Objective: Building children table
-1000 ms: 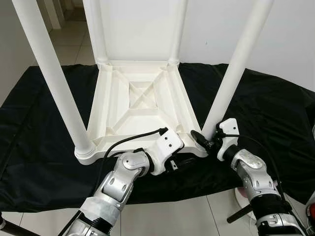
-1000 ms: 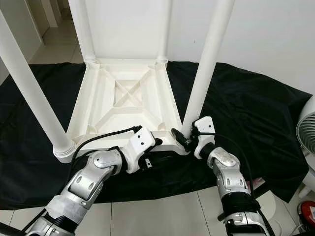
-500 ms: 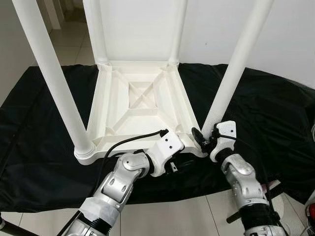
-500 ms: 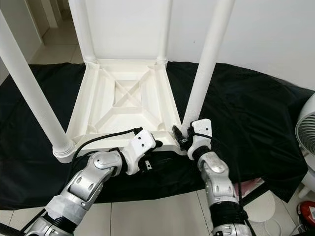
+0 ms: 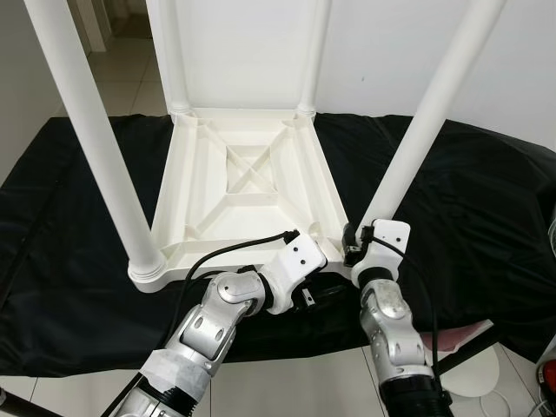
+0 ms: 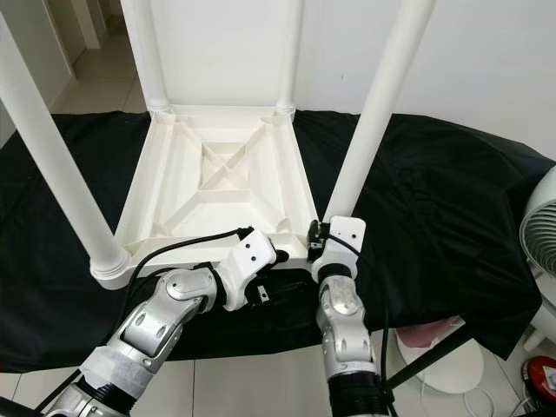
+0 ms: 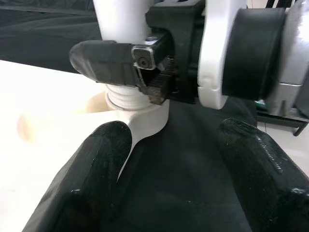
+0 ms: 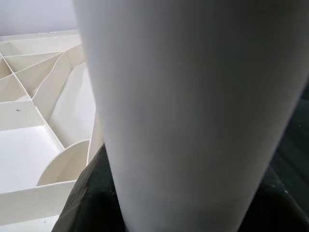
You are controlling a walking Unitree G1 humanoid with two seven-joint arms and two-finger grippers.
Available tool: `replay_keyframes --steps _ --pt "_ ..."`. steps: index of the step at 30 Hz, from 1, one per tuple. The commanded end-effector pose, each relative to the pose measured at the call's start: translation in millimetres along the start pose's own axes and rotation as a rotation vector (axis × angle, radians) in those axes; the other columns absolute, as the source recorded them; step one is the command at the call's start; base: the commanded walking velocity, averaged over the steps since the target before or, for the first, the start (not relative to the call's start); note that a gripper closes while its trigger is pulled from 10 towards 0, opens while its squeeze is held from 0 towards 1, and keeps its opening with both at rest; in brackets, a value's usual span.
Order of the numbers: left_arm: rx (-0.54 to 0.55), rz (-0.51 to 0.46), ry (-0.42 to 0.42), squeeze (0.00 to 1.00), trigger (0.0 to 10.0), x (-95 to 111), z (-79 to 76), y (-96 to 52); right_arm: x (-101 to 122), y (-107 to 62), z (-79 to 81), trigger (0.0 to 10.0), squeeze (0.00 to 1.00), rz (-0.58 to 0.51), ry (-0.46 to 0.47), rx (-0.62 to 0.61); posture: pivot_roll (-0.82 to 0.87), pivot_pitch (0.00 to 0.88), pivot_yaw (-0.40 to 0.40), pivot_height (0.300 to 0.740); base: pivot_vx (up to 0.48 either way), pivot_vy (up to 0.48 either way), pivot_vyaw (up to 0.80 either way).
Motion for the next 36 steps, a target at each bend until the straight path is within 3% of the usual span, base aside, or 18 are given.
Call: replay_keyframes --steps 1,2,3,9,13,14,15,17,18,26,34,35,36 --pt "-0.007 -0.003 -0.003 0.0 10.0 1.3 -1.3 0.4 -18.2 -6.2 14.7 10.0 0.0 0.082 0.021 0.074 0.03 0.017 -0.031 0.74 0.0 0.0 0.0" --pt "-0.008 -0.003 -0.002 0.0 10.0 1.3 -1.5 0.5 -17.5 -6.1 14.5 10.0 0.0 0.077 0.018 0.08 0.03 0.017 -0.032 0.74 0.0 0.0 0.0" --pt "-0.007 -0.003 -0.003 0.0 10.0 1.6 -1.1 0.5 -16.3 -5.8 13.5 10.0 1.0 0.075 0.027 0.075 0.03 0.017 -0.034 0.74 0.0 0.0 0.0" --pt "-0.002 -0.005 -0.003 0.0 10.0 2.1 -0.4 0.1 -10.9 -4.7 7.0 10.0 1.0 0.051 0.037 0.064 0.03 0.019 -0.035 0.74 0.0 0.0 0.0" --pt "-0.001 -0.003 -0.006 0.0 10.0 0.7 -1.2 -0.2 -8.7 -5.6 -5.3 10.0 1.0 0.027 0.026 0.075 0.03 0.022 -0.037 0.74 0.0 0.0 0.0" --pt "-0.001 -0.003 -0.008 0.0 10.0 0.7 -1.6 -0.4 -5.6 -5.7 -16.3 10.0 1.0 -0.003 0.019 0.123 0.03 0.029 -0.036 0.74 0.0 0.0 0.0" --pt "-0.001 -0.002 -0.01 0.0 10.0 0.6 -1.6 -0.6 -4.3 -6.4 -21.0 10.0 0.41 -0.016 0.016 0.165 0.03 0.029 -0.037 0.74 0.0 0.0 0.0" --pt "-0.001 -0.002 -0.01 0.0 10.0 0.6 -1.6 -0.6 -4.3 -6.4 -21.0 10.0 0.41 -0.016 0.016 0.165 0.03 0.029 -0.037 0.74 0.0 0.0 0.0" --pt "0.0 -0.001 -0.011 0.0 10.0 0.2 -1.3 -0.8 -1.7 -9.0 -28.4 10.0 0.0 -0.046 -0.016 0.259 0.02 0.031 -0.034 0.74 0.0 0.0 0.0" --pt "-0.004 -0.001 -0.011 0.0 10.0 0.9 -1.0 -0.1 1.5 -10.4 -37.2 10.0 0.0 -0.089 -0.11 0.445 0.02 0.033 -0.031 0.74 0.0 0.0 0.0" --pt "-0.001 0.0 -0.012 0.0 10.0 1.3 -0.5 -0.6 6.4 -0.4 -32.1 10.0 0.0 -0.123 -0.2 0.573 0.02 0.037 -0.028 0.74 0.0 0.0 0.0" --pt "-0.001 0.001 -0.012 0.0 10.0 1.4 -0.4 -0.7 6.7 3.7 -30.8 8.5 0.0 -0.12 -0.208 0.584 0.02 0.037 -0.028 0.74 0.0 0.0 0.0" --pt "-0.001 0.001 -0.012 0.0 10.0 1.4 -0.4 -0.7 6.7 3.7 -30.8 8.5 0.0 -0.12 -0.208 0.584 0.02 0.037 -0.028 0.74 0.0 0.0 0.0"
Point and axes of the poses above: a point about 5 cm out from each wrist's last joint towards the gripper, its own y axis pointing out of the wrist towards the gripper, its own x axis along the axis of the wrist's last joint, z = x × y, the point moved 3 cm from there along y, pointing out of the wrist towards the gripper, and after that the axes turned 14 degrees about -y, right-handed, at the moved point
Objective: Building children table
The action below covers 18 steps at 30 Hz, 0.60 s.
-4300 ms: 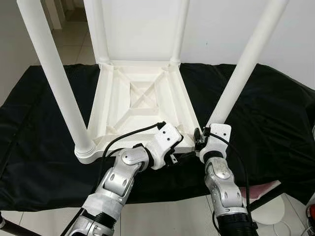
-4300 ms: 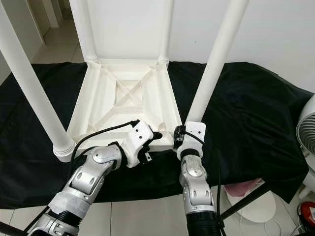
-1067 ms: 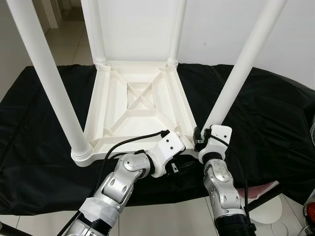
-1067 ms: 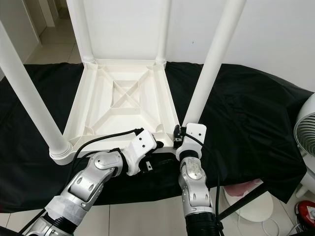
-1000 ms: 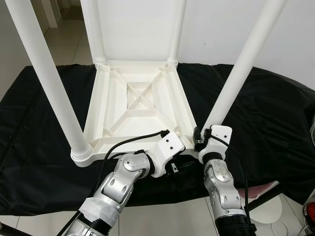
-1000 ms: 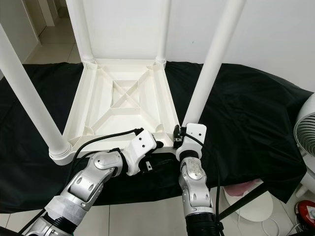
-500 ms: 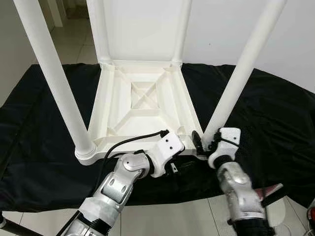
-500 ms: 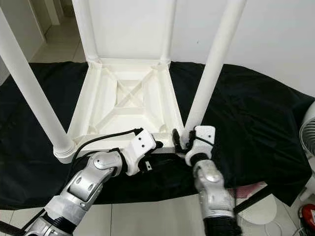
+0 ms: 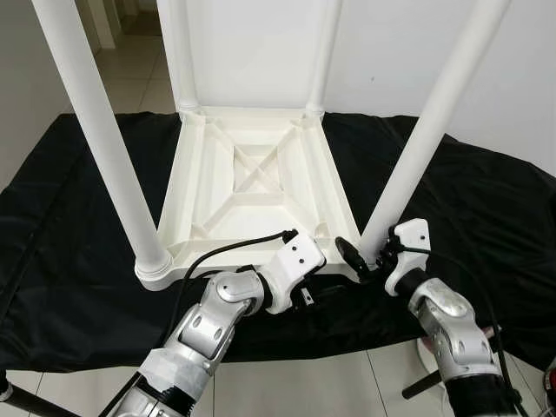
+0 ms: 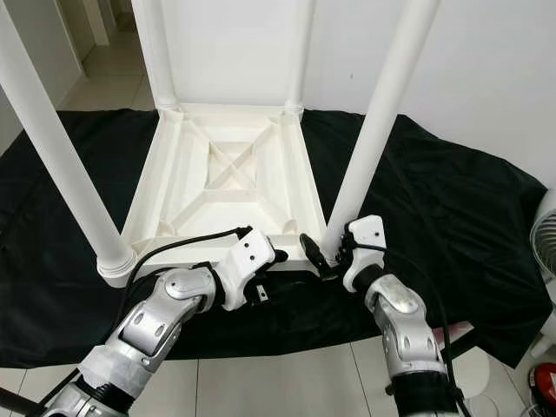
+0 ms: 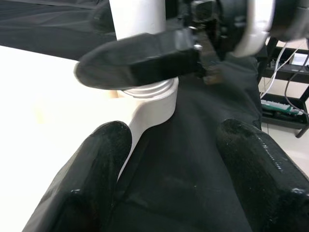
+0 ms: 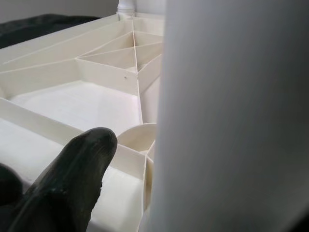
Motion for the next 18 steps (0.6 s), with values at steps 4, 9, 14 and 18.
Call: replay_keyframes --steps 4,9,14,18 --pt "0.012 -0.004 0.002 0.0 10.0 3.3 0.8 -0.7 -10.1 6.6 1.0 0.0 0.0 0.054 -0.035 0.055 0.04 0.041 -0.031 0.74 0.0 0.0 0.0" --pt "0.019 -0.003 0.0 0.0 10.0 2.9 1.8 -2.5 -17.1 4.5 1.4 0.0 0.0 0.081 -0.026 0.078 0.04 0.046 -0.031 0.74 0.0 0.0 0.0" --pt "0.022 -0.002 -0.002 0.0 10.0 2.6 2.4 -3.0 -23.8 1.2 2.0 0.0 0.0 0.103 -0.022 0.085 0.04 0.051 -0.028 0.74 0.0 0.0 0.0" --pt "0.018 -0.003 -0.002 0.0 10.0 3.6 2.5 -2.0 -25.4 1.2 2.4 0.9 0.0 0.1 -0.015 0.078 0.03 0.051 -0.026 0.74 0.0 0.0 0.0"
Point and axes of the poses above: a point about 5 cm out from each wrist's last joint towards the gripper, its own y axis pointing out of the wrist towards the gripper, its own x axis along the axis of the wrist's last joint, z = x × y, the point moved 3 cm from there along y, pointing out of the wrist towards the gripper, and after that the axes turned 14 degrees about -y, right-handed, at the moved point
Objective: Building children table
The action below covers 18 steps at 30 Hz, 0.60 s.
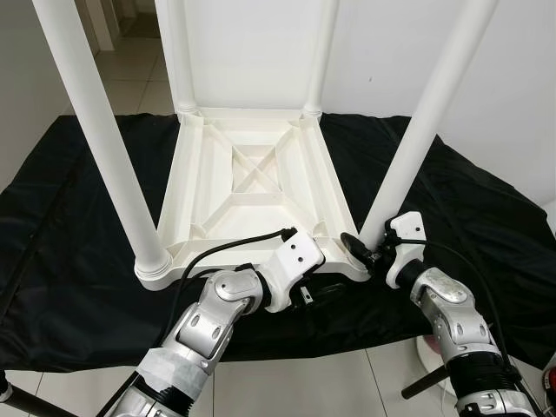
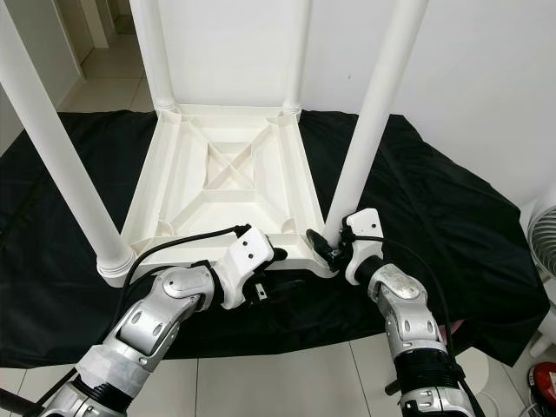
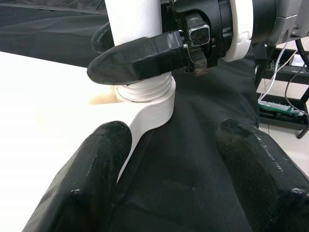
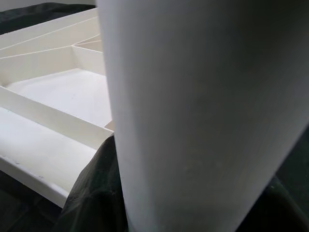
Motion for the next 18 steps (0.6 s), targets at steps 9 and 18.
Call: replay_keyframes --steps 9,18 --pt "0.009 0.001 -0.006 0.0 10.0 1.8 1.4 2.0 -5.9 4.3 -2.0 10.0 0.0 0.07 0.07 -0.119 0.02 0.052 -0.021 0.74 0.0 0.0 0.0" --pt "0.012 -0.001 -0.006 0.0 10.0 2.4 2.1 4.2 0.5 15.7 -2.0 10.0 0.0 0.135 0.173 -0.429 0.02 0.046 -0.029 0.74 0.0 0.0 0.0"
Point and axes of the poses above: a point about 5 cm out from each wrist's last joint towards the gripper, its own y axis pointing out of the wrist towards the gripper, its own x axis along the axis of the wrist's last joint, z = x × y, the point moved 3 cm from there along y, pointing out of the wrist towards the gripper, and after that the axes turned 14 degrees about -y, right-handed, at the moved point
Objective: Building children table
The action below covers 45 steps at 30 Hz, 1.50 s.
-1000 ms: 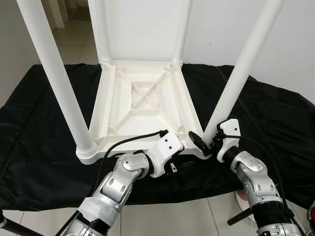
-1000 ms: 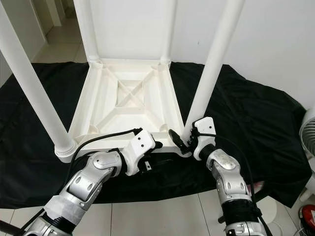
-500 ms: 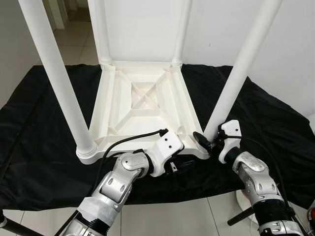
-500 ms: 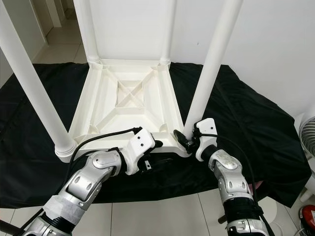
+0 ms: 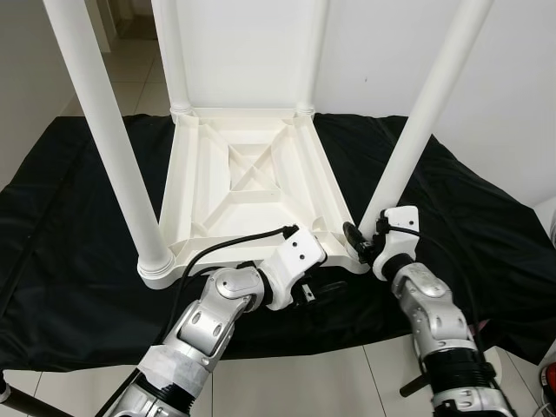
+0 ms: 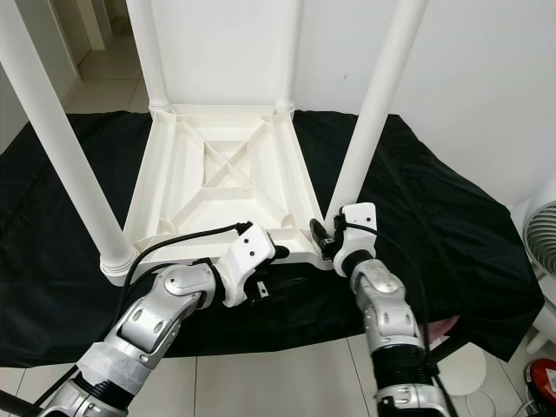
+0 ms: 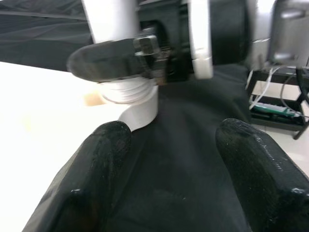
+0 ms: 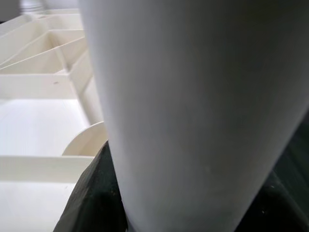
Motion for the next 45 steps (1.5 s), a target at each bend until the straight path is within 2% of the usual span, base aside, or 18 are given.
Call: replay_keyframes --steps 1,6,8,9,11,12,16,17,19,20,27,33,34,35,36,37,41,45 --pt "0.02 0.006 -0.004 0.0 10.0 -1.8 2.1 2.2 -5.5 -1.7 -0.7 10.0 0.0 0.056 0.026 -0.106 0.02 0.044 -0.034 0.74 0.0 0.0 0.0" --pt "0.02 0.008 -0.003 0.0 10.0 -2.8 1.6 2.8 -8.2 -5.1 2.3 10.0 0.0 0.102 0.039 -0.219 0.02 0.043 -0.038 0.74 0.0 0.0 0.0" --pt "0.021 0.009 -0.005 0.0 10.0 -3.7 1.1 3.3 -6.6 -8.3 17.8 10.0 0.0 0.113 0.053 -0.248 0.02 0.043 -0.041 0.74 0.0 0.0 0.0" --pt "0.021 0.008 -0.006 0.0 10.0 -3.5 0.9 3.4 -4.3 -8.7 26.3 10.0 0.0 0.109 0.055 -0.235 0.02 0.042 -0.043 0.74 0.0 0.0 0.0" --pt "0.021 0.008 -0.006 0.0 10.0 -3.5 0.9 3.4 -4.3 -8.7 26.3 10.0 0.0 0.109 0.055 -0.235 0.02 0.042 -0.043 0.74 0.0 0.0 0.0" --pt "0.021 0.008 -0.006 0.0 10.0 -3.4 0.8 3.5 -2.8 -8.7 32.0 10.0 0.0 0.104 0.059 -0.219 0.02 0.041 -0.044 0.74 0.0 0.0 0.0" --pt "0.02 0.009 -0.006 0.0 10.0 -4.1 0.6 3.7 -1.9 -8.8 31.3 10.0 0.0 0.102 0.049 -0.21 0.02 0.038 -0.046 0.74 0.0 0.0 0.0" --pt "0.02 0.01 -0.006 0.0 10.0 -4.3 0.5 3.7 -1.0 -9.0 29.1 10.0 0.55 0.096 0.038 -0.213 0.02 0.038 -0.046 0.74 0.0 0.0 0.0" --pt "0.02 0.011 -0.008 0.0 10.0 -4.4 0.4 3.7 0.1 -9.5 27.0 10.0 0.55 0.089 0.029 -0.216 0.02 0.038 -0.046 0.74 0.0 0.0 0.0" --pt "0.021 0.011 -0.013 0.0 10.0 -4.7 0.2 3.8 3.2 -10.2 26.9 10.0 1.0 0.066 0.03 -0.2 0.02 0.035 -0.046 0.74 0.0 0.0 0.0" --pt "0.018 0.016 -0.024 0.0 10.0 -5.9 -1.2 3.8 12.5 -20.4 18.0 10.0 1.0 -0.007 0.06 -0.113 0.02 0.029 -0.044 0.74 0.0 0.0 0.0" --pt "0.016 0.02 -0.025 0.0 10.0 -6.1 -1.2 4.0 10.9 -25.4 9.5 10.0 1.0 -0.012 0.047 -0.08 0.02 0.025 -0.039 0.74 0.0 0.0 0.0" --pt "0.015 0.019 -0.023 0.0 10.0 -5.8 -1.0 4.2 9.0 -27.7 7.3 10.0 1.0 -0.012 0.038 -0.044 0.02 0.022 -0.037 0.74 0.0 0.0 0.0" --pt "0.015 0.019 -0.021 0.0 10.0 -5.5 -0.7 4.3 7.8 -30.6 6.1 10.0 0.52 -0.021 0.028 0.005 0.02 0.019 -0.035 0.74 0.0 0.0 0.0" --pt "0.014 0.02 -0.02 0.0 10.0 -5.4 -0.6 4.4 7.0 -34.0 6.5 10.0 0.0 -0.042 0.002 0.069 0.02 0.019 -0.035 0.74 0.0 0.0 0.0" --pt "0.014 0.02 -0.02 0.0 10.0 -5.4 -0.6 4.4 7.0 -34.0 6.5 10.0 0.0 -0.042 0.002 0.069 0.02 0.019 -0.035 0.74 0.0 0.0 0.0" --pt "0.004 0.025 -0.014 0.0 10.0 -6.0 -1.3 4.7 -4.9 -40.6 1.3 10.0 0.0 -0.066 -0.096 0.215 0.01 0.016 -0.024 0.74 0.0 0.0 0.0" --pt "0.001 0.026 -0.012 0.0 10.0 -5.5 -1.2 5.0 -8.8 -39.7 -3.5 10.0 0.0 -0.06 -0.121 0.243 0.01 0.015 -0.022 0.74 0.0 0.0 0.0"
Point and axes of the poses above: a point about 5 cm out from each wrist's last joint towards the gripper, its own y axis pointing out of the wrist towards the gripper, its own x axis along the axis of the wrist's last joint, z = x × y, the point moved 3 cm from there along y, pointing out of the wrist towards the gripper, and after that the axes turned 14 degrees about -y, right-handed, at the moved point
